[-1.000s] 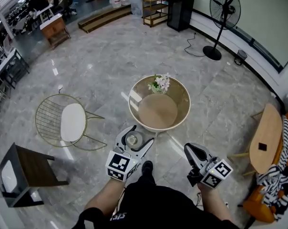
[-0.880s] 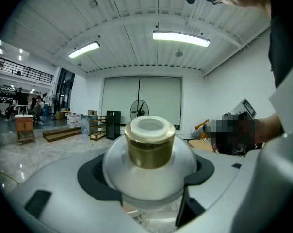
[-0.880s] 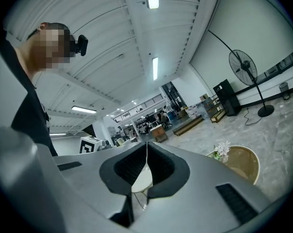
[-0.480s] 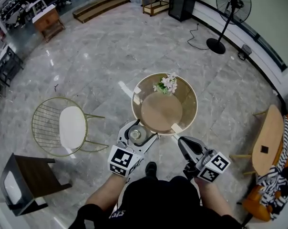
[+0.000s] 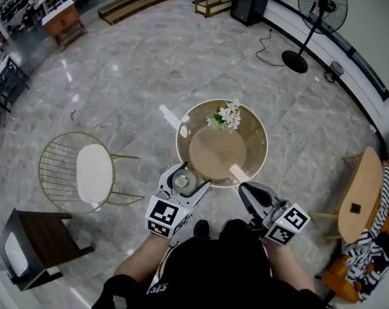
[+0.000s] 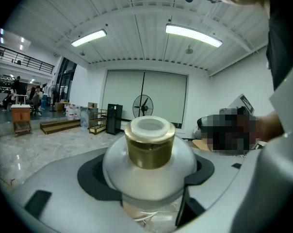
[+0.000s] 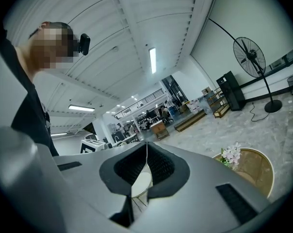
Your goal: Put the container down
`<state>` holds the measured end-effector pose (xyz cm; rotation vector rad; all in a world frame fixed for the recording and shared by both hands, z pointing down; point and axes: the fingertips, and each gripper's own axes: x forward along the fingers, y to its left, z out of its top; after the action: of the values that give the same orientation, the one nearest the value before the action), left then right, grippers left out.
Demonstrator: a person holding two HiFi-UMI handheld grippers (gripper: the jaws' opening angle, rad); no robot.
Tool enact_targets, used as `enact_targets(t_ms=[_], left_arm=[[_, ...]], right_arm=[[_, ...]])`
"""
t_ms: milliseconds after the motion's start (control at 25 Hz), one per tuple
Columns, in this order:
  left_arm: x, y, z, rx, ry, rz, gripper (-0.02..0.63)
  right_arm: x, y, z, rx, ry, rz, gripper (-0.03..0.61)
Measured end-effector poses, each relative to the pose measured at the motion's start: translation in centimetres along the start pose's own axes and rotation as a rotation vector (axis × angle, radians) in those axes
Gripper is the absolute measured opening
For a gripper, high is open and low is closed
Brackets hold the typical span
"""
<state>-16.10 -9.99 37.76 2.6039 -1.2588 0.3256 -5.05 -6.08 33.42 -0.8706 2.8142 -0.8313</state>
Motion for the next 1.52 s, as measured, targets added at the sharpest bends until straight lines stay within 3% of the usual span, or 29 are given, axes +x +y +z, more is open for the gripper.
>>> enact_targets(t_ms=[240, 600, 920, 1240, 1520], left_arm=[[5.2, 0.3, 0.0, 0.002, 0.042, 0.0, 0.344], [16.5, -0.7, 2.7, 0.007, 0.064, 0.022, 0.344], [27.0, -2.5, 4.0, 0.008, 0.105, 0.007, 0.344], [34.8, -1.9, 0.4, -0.009, 0.142, -0.035, 0.344], [39.5, -0.4, -5.8, 0.013, 0.196, -0.084, 0.344]], right_arm=[[-0.7, -6.4, 1.5, 0.007, -0.01, -0.054, 0.018], [-2.5, -17.5, 6.6, 0.026, -0.012, -0.01, 0.018], [-5.0, -26.2, 9.5, -0.141, 0.073, -0.056, 0.017], [-4.0, -33.8, 8.0, -0.128, 0.12, -0.134, 0.017], [-3.0, -39.2, 3.7, -0.099, 0.144, -0.205, 0.016]])
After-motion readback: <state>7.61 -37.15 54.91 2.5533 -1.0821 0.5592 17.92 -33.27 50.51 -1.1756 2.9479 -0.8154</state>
